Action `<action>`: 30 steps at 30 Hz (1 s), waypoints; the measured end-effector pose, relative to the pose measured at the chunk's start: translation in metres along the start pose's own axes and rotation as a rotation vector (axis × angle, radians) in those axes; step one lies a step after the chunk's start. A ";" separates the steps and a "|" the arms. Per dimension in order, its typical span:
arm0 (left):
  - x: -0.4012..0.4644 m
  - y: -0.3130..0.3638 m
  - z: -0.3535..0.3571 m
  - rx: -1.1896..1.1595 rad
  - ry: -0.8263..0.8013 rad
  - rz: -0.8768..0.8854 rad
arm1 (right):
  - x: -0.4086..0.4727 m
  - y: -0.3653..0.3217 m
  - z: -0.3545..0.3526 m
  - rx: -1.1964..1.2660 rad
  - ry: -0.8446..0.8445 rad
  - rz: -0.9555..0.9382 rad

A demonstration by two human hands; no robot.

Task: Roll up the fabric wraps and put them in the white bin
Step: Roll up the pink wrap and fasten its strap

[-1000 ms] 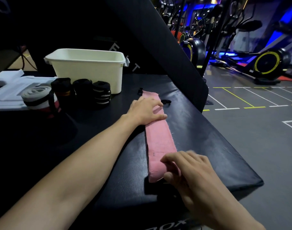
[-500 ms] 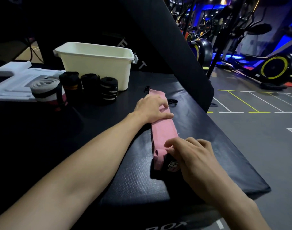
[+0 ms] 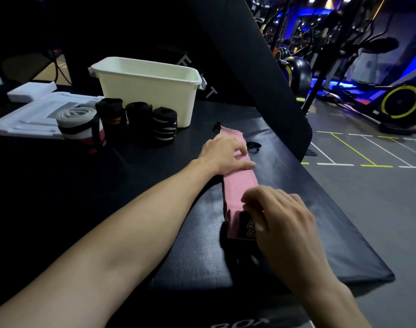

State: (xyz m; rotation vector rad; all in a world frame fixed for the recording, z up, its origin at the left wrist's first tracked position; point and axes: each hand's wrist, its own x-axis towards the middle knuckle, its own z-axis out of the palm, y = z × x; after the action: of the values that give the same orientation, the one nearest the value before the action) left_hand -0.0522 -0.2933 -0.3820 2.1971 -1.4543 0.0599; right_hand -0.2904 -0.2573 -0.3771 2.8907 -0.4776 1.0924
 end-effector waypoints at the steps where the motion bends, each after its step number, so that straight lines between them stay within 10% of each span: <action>1: 0.000 0.000 0.000 -0.009 0.000 -0.002 | -0.002 0.001 0.001 -0.015 0.019 0.002; 30: 0.004 -0.024 -0.014 -0.196 -0.138 -0.050 | 0.013 0.021 0.001 -0.018 -0.375 -0.027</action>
State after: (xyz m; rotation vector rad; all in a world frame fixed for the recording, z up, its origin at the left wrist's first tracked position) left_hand -0.0265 -0.2836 -0.3781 2.1102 -1.4124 -0.2455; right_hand -0.2867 -0.2808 -0.3711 3.0800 -0.4491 0.5344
